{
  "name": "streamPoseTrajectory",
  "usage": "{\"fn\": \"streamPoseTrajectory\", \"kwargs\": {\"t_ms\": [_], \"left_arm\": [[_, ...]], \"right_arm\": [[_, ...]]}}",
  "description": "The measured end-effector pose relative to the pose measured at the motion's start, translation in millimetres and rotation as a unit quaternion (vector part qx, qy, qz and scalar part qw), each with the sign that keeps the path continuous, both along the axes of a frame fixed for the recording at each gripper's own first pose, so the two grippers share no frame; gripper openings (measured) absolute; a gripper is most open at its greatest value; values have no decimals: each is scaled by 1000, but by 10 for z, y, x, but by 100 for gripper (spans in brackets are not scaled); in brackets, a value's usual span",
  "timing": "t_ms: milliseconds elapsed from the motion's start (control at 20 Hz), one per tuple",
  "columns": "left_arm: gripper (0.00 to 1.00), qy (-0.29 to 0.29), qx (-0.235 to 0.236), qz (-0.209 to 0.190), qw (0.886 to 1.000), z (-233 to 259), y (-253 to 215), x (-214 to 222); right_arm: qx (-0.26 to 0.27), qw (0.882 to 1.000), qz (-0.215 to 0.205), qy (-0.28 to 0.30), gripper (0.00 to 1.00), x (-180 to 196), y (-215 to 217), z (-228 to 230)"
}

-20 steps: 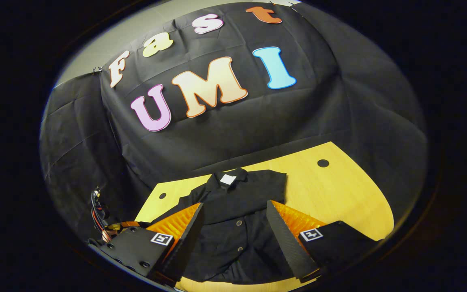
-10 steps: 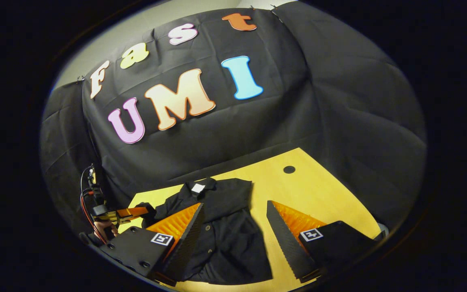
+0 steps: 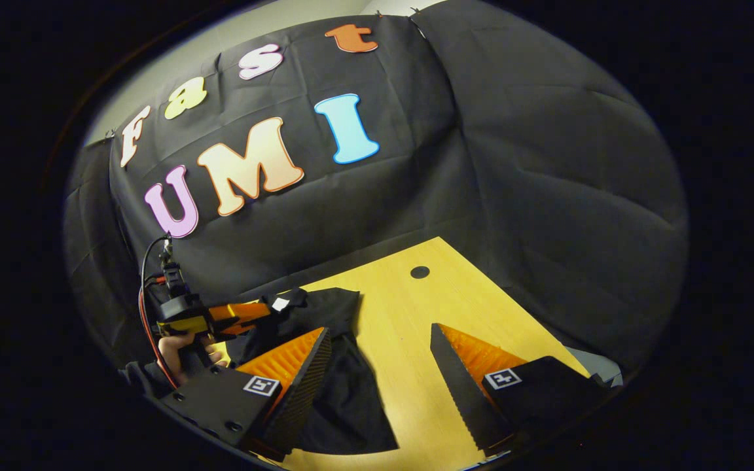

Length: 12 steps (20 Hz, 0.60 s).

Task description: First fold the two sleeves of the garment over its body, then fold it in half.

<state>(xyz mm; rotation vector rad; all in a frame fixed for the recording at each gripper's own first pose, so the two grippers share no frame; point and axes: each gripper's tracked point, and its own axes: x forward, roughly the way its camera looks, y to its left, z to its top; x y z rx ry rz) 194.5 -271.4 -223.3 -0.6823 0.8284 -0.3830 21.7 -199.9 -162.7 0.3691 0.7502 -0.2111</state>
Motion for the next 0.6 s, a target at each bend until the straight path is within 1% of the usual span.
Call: {"fn": "streamPoseTrajectory", "kwargs": {"t_ms": [100,150,200,250,400,450,500,600], "left_arm": [[74,-3,21,-11,1000,-115,-101,-22],[99,-3,43,-18,999,-168,-85,-32],[93,2,57,-30,998,-199,-63,-85],[95,-1,61,-36,997,-156,-15,-131],[96,-21,70,-32,997,-9,213,-186],[96,-28,79,-30,996,5,331,-229],[96,-38,88,-29,995,48,468,-277],[96,-57,122,-27,990,130,781,-423]], "right_arm": [[1,1000,-3,3,98,-39,-44,-43],[3,1000,-3,4,98,-51,-38,-66],[4,1000,-1,6,92,-61,-26,-88],[6,1000,2,7,98,-67,0,-127],[12,1000,12,20,98,-67,117,-266],[14,999,16,24,92,-77,161,-313],[14,999,21,29,98,-83,206,-360],[19,999,30,41,98,-136,310,-458]]}}
